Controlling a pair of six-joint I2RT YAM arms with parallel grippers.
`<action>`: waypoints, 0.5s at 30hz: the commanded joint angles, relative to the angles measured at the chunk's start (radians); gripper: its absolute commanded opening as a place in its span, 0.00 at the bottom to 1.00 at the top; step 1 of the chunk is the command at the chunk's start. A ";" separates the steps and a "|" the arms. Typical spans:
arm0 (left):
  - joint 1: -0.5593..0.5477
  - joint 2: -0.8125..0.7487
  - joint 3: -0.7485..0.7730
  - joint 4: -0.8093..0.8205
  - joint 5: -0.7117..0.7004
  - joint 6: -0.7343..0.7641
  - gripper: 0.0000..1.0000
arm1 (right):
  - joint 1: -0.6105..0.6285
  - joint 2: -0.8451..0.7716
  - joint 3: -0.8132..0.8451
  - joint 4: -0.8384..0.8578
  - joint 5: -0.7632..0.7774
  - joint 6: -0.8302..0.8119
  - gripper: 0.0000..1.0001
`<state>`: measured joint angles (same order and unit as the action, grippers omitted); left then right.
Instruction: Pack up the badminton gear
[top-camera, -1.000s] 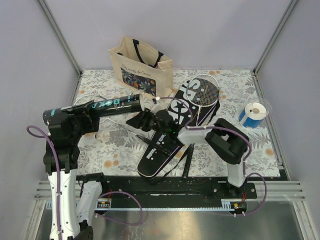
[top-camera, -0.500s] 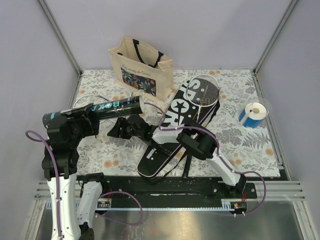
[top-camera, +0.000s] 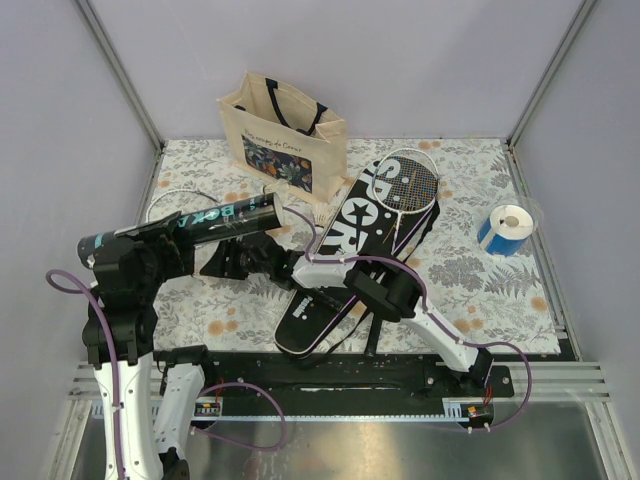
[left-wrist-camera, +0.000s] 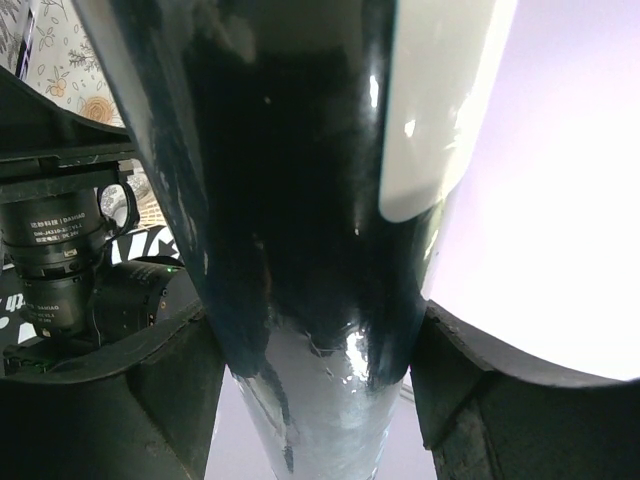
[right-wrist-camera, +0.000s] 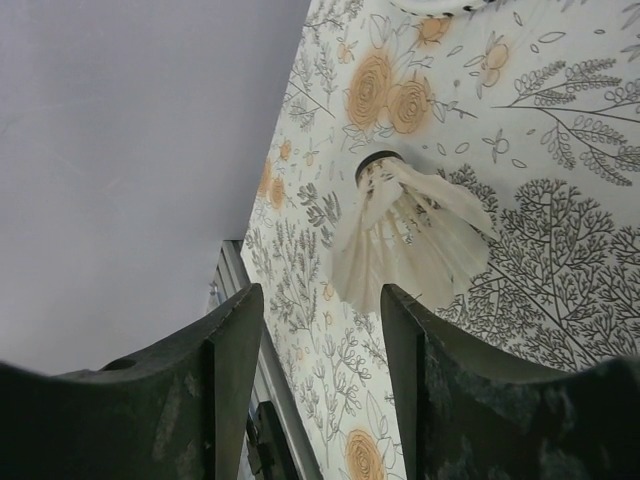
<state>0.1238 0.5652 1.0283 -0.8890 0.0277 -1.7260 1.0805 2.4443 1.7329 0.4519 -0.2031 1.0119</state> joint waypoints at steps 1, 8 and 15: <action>-0.001 -0.018 0.021 0.062 -0.023 -0.014 0.25 | 0.009 0.022 0.062 -0.054 0.016 -0.009 0.59; 0.000 -0.014 0.009 0.064 -0.025 -0.024 0.25 | 0.009 0.027 0.096 -0.110 0.018 0.014 0.55; -0.001 -0.019 0.007 0.062 -0.023 -0.032 0.25 | 0.009 0.102 0.213 -0.116 -0.061 0.120 0.51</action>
<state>0.1238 0.5579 1.0252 -0.8906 0.0177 -1.7382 1.0809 2.4790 1.8194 0.3157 -0.2058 1.0466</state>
